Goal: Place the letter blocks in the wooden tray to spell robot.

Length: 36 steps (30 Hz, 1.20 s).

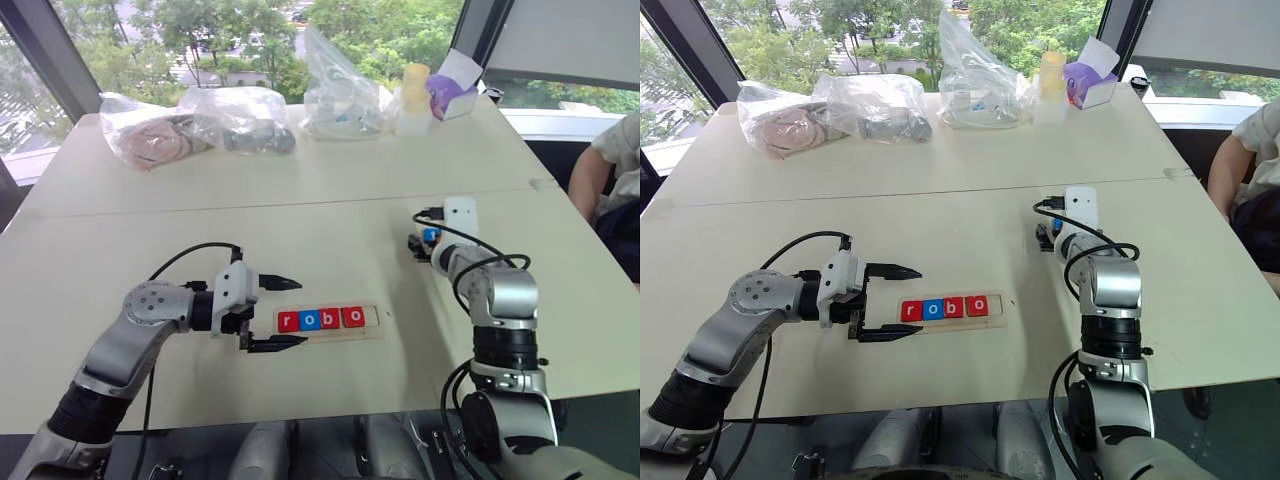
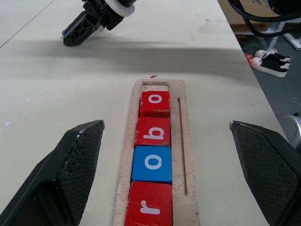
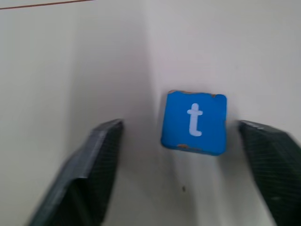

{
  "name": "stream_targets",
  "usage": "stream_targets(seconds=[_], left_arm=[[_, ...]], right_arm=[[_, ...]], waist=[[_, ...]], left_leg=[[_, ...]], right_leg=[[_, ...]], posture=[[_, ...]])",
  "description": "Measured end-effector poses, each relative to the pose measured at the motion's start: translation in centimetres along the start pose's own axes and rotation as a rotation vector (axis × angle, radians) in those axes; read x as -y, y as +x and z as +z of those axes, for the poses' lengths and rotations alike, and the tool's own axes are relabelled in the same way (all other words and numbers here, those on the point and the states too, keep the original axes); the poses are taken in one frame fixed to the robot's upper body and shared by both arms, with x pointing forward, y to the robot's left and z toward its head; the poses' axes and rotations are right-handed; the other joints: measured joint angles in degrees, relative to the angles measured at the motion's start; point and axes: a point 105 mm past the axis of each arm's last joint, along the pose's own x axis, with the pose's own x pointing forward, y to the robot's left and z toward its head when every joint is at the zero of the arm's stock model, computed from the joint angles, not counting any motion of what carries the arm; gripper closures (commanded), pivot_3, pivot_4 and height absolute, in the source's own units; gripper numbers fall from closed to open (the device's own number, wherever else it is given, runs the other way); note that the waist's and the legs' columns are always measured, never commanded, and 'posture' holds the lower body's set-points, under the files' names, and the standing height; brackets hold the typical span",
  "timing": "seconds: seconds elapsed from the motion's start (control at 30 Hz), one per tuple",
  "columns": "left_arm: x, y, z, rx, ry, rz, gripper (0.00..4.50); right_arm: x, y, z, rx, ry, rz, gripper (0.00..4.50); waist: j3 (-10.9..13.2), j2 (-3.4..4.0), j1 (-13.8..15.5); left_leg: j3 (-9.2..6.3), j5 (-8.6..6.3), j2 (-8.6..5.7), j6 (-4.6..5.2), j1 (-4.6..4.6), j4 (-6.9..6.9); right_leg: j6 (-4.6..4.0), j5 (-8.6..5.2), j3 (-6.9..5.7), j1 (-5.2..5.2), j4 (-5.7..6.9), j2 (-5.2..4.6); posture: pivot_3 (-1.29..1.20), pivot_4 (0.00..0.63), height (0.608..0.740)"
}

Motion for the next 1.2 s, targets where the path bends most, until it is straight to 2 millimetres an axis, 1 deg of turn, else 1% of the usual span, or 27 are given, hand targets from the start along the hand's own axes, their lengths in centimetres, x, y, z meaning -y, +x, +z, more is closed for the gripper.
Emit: stream_targets(seconds=[0.03, 0.07, 0.2, 0.3, 0.4, 0.5, 0.53, 0.57, 0.63, 0.8, 0.93, 1.03, 1.07, 1.1, 1.13, 1.17, 1.2], left_arm=[[0.0, 0.0, -0.1, 0.000, -0.003, 0.001, 0.00], [0.1, 0.0, -0.1, 0.000, -0.005, 0.003, 0.00], [0.1, 0.1, 0.0, 0.005, -0.002, 0.003, 0.00], [0.2, 0.2, 0.2, 0.012, 0.003, 0.000, 0.00], [0.3, 0.3, 0.1, 0.013, -0.003, -0.001, 0.00], [0.3, 0.3, 0.1, 0.016, -0.005, -0.001, 0.00], [0.4, 0.4, 0.0, 0.017, -0.005, -0.002, 0.00], [0.4, 0.4, 0.0, 0.017, -0.007, -0.003, 0.00], [0.6, 0.3, -0.1, 0.015, -0.013, -0.006, 0.00], [0.6, 0.3, -0.2, 0.014, -0.013, -0.015, 0.00], [0.4, 0.3, -0.2, 0.013, -0.016, -0.017, 0.00], [0.4, 0.3, -0.2, 0.017, -0.011, -0.021, 0.00], [0.4, 0.3, -0.2, 0.019, -0.008, -0.021, 0.00], [0.4, 0.4, -0.1, 0.021, -0.005, -0.022, 0.00], [0.4, 0.4, -0.1, 0.022, -0.004, -0.022, 0.00], [0.4, 0.5, -0.1, 0.026, -0.004, -0.022, 0.00], [0.4, 0.5, -0.1, 0.028, -0.004, -0.022, 0.00]], right_arm=[[0.0, 0.1, 0.0, 0.002, 0.001, -0.003, 2.97], [0.0, 0.1, 0.1, 0.005, 0.003, -0.007, 3.36], [-0.2, 0.1, 0.1, 0.003, -0.001, -0.005, 3.35], [0.2, -0.7, -0.6, -0.002, -0.030, -0.006, 3.35], [0.5, -3.6, -2.7, -0.025, -0.069, 0.029, 3.35], [0.0, -6.8, -5.2, -0.101, -0.064, 0.076, 3.35], [-0.1, -7.8, -5.6, -0.114, -0.054, 0.088, 3.35], [-0.4, -9.4, -6.8, -0.139, -0.029, 0.106, 3.35], [-0.7, -11.0, -8.0, -0.158, -0.030, 0.130, 3.35], [-1.2, -13.0, -9.4, -0.177, -0.029, 0.169, 3.35], [-1.3, -13.2, -9.4, -0.177, -0.026, 0.172, 3.35], [-1.5, -13.1, -9.2, -0.175, -0.032, 0.188, 1.85], [-1.7, -13.1, -9.0, -0.173, -0.046, 0.204, 1.45], [-2.0, -13.1, -8.8, -0.176, -0.087, 0.235, 0.87], [-2.1, -13.1, -8.6, -0.175, -0.115, 0.259, 0.44], [-2.2, -13.2, -8.3, -0.179, -0.180, 0.296, 0.03], [-2.1, -13.2, -8.0, -0.183, -0.255, 0.332, 0.03]], waist=[[0.00, 0.00, -0.02], [0.00, 0.00, -0.06], [0.00, 0.00, -0.05], [-0.02, 0.01, 0.16], [-0.11, 0.03, 0.59], [-0.15, 0.03, 0.39], [-0.16, 0.02, 0.39], [-0.21, 0.01, 0.42], [-0.24, 0.01, 0.38], [-0.26, -0.02, 0.37], [-0.28, -0.05, 0.34], [-0.28, -0.05, 0.26], [-0.28, -0.05, 0.22], [-0.27, -0.04, 0.26], [-0.27, -0.03, 0.31], [-0.26, -0.03, 0.33], [-0.22, 0.01, 0.34]], left_leg=[[0.00, 0.00, 0.00, 0.00, 0.00, 0.00], [0.00, 0.00, 0.00, 0.00, 0.00, -0.01], [0.00, 0.00, 0.01, 0.00, 0.00, 0.00], [-0.03, 0.00, 0.00, 0.00, -0.01, -0.05], [-0.19, -0.03, -0.01, 0.04, -0.04, -0.07], [-0.17, -0.03, -0.01, 0.05, -0.01, -0.07], [-0.19, -0.03, 0.00, 0.05, 0.00, -0.07], [-0.26, -0.04, 0.03, 0.05, 0.01, -0.08], [-0.28, -0.04, 0.03, 0.05, 0.06, -0.07], [-0.26, -0.04, 0.03, 0.05, 0.14, 0.00], [-0.26, -0.03, 0.03, 0.05, 0.15, -0.01], [-0.24, -0.03, 0.04, 0.05, 0.15, -0.01], [-0.23, -0.03, 0.04, 0.05, 0.15, -0.01], [-0.21, -0.03, 0.03, 0.05, 0.14, 0.01], [-0.20, -0.03, 0.02, 0.05, 0.14, 0.01], [-0.20, -0.03, 0.02, 0.05, 0.13, 0.01], [-0.17, -0.03, -0.01, 0.05, 0.10, 0.03]], right_leg=[[0.00, 0.00, 0.00, 0.00, 0.00, 0.00], [0.00, 0.00, 0.00, -0.01, 0.01, 0.01], [0.00, 0.00, 0.00, -0.01, 0.02, 0.01], [0.00, 0.00, -0.02, -0.01, 0.03, 0.00], [0.07, -0.07, -0.11, 0.07, -0.04, -0.01], [0.07, -0.07, -0.11, 0.11, -0.07, -0.02], [0.07, -0.07, -0.12, 0.13, -0.07, -0.01], [0.06, -0.08, -0.16, 0.14, -0.08, 0.00], [0.06, -0.09, -0.21, 0.20, -0.09, 0.01], [-0.10, -0.18, -0.22, 0.32, -0.15, -0.01], [-0.09, -0.18, -0.22, 0.33, -0.16, -0.01], [-0.04, -0.15, -0.22, 0.32, -0.18, -0.01], [-0.02, -0.13, -0.22, 0.32, -0.18, -0.02], [-0.01, -0.13, -0.21, 0.32, -0.19, -0.03], [-0.01, -0.13, -0.21, 0.32, -0.19, -0.04], [-0.01, -0.13, -0.22, 0.33, -0.21, -0.05], [-0.01, -0.14, -0.22, 0.33, -0.25, -0.08]], posture=[[0.00, 0.150, 0.740], [0.00, 0.150, 0.740], [0.00, 0.150, 0.740], [0.00, 0.150, 0.740], [0.00, 0.150, 0.740], [0.00, 0.150, 0.740], [0.00, 0.150, 0.740], [0.00, 0.150, 0.740], [0.00, 0.150, 0.740], [0.00, 0.150, 0.740], [0.00, 0.150, 0.740], [0.00, 0.150, 0.740], [0.00, 0.150, 0.740], [0.00, 0.150, 0.740], [0.00, 0.150, 0.740], [0.00, 0.150, 0.740], [0.00, 0.150, 0.740]])
